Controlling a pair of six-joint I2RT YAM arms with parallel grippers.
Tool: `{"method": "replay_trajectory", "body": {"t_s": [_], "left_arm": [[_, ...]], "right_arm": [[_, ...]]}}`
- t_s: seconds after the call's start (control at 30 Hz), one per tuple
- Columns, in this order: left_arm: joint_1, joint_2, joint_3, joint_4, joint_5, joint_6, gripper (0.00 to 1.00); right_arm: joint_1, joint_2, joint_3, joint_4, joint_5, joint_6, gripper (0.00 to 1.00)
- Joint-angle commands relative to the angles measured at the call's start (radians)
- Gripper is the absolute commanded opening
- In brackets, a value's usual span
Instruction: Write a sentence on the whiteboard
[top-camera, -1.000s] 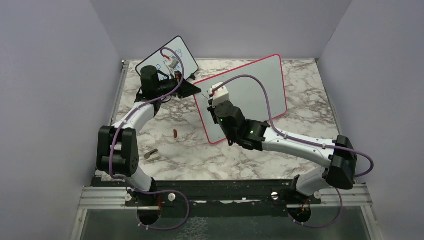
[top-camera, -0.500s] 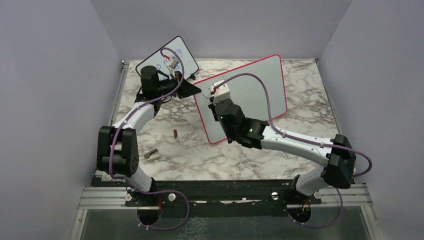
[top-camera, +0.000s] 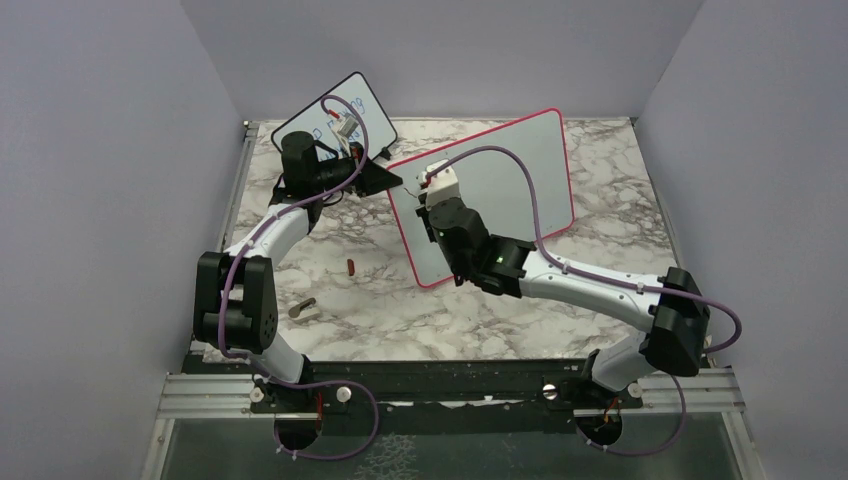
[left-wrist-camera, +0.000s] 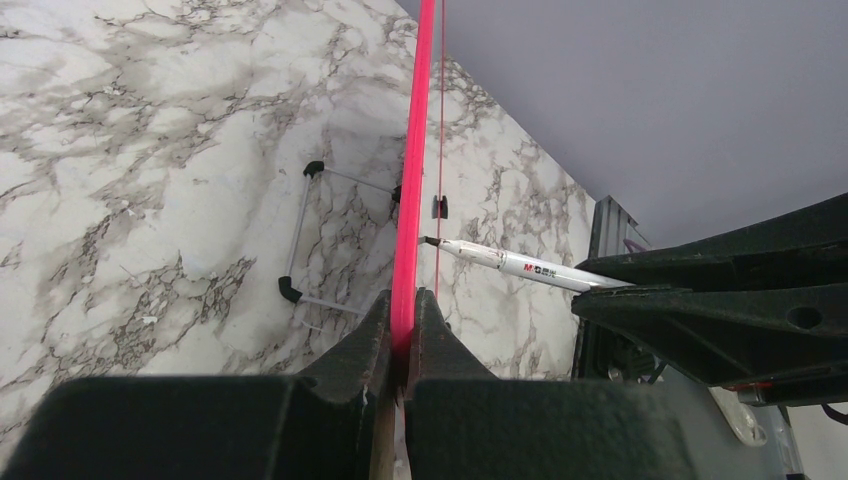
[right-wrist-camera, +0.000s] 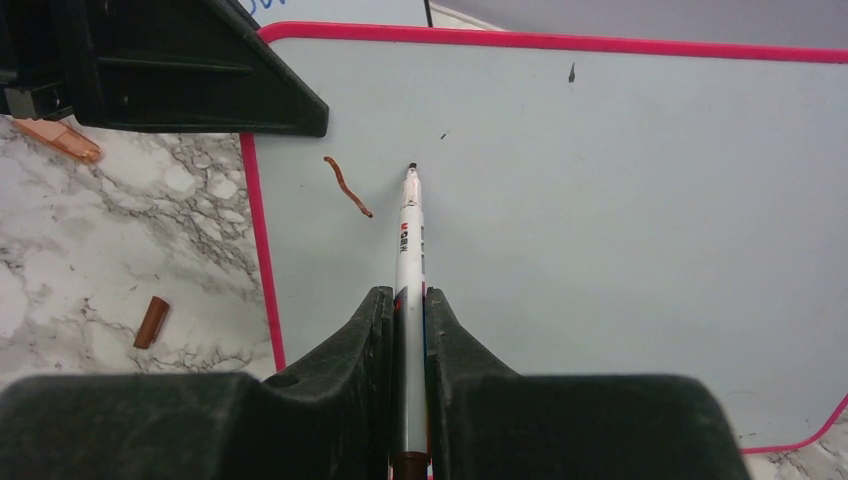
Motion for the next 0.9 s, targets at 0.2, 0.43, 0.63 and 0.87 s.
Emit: {"method": "replay_trajectory", "body": {"t_s": [0.2, 0.43, 0.63, 0.87], "left_arm": [[-0.015, 0.018, 0.002, -0.026, 0.017, 0.02, 0.0], [-0.015, 0.018, 0.002, -0.026, 0.017, 0.02, 0.0], [-0.016, 0.017, 0.001, -0.026, 0.017, 0.02, 0.0], [-0.015, 0.019, 0.002, -0.026, 0.017, 0.019, 0.0]], "right_arm": [[-0.008, 0.03, 0.036, 0.019, 0.005, 0.004, 0.01], [-0.008, 0.031, 0.048, -0.039, -0.018, 0.023, 0.0], [-0.008, 0.029, 0.053, -0.082, -0.039, 0.042, 0.01], [-0.008, 0.028, 0.055, -0.121, -0.058, 0.065, 0.01]]}}
